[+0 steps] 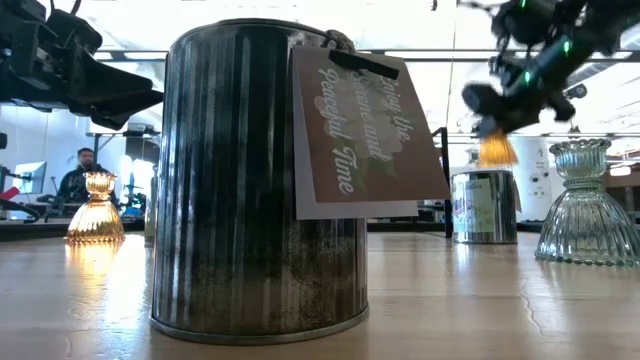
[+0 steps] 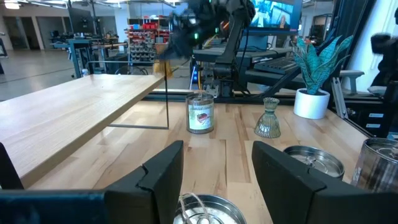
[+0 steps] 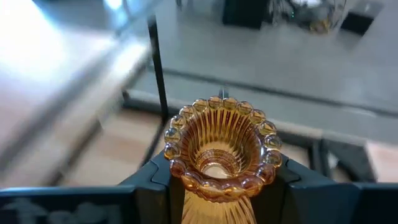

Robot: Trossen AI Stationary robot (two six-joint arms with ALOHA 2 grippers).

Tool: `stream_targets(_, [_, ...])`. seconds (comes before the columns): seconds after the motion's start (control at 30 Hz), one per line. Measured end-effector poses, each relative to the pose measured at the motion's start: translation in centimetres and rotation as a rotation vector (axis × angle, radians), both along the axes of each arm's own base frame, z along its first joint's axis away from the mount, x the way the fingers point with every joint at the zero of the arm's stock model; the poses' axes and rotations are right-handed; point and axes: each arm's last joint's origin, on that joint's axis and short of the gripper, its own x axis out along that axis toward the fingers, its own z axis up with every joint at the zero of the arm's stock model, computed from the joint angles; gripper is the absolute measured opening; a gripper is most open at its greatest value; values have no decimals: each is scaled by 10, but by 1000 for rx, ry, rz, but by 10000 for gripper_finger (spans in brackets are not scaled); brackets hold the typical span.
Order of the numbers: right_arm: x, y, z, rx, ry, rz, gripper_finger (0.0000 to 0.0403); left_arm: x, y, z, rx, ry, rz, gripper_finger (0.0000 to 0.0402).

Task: Pick & Place candle stick holders
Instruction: Put the right orange candle holder on the top right side of the shelf

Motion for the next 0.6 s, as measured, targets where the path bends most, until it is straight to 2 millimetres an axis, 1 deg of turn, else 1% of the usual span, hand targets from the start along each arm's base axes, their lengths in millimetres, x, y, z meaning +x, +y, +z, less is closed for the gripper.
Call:
stream_targets(0.1, [-1, 0, 33, -61, -51, 27, 121, 0, 0, 0, 0, 0, 0, 195])
stream_targets(0.2, [2, 0, 66, -86, -130, 73, 121, 0, 0, 0, 0, 0, 0, 195])
stream_targets(0.27, [6, -1, 87, -95, -168, 126, 121, 0, 0, 0, 0, 0, 0, 195])
stream_targets(0.37, [17, -4, 114, -111, -173, 216, 121, 0, 0, 0, 0, 0, -1, 195])
stream_targets(0.5, [39, -18, 139, -144, -116, 285, 121, 0, 0, 0, 0, 0, 0, 195])
stream_targets(0.6, [58, -37, 145, -118, -82, 338, 121, 0, 0, 0, 0, 0, -1, 195])
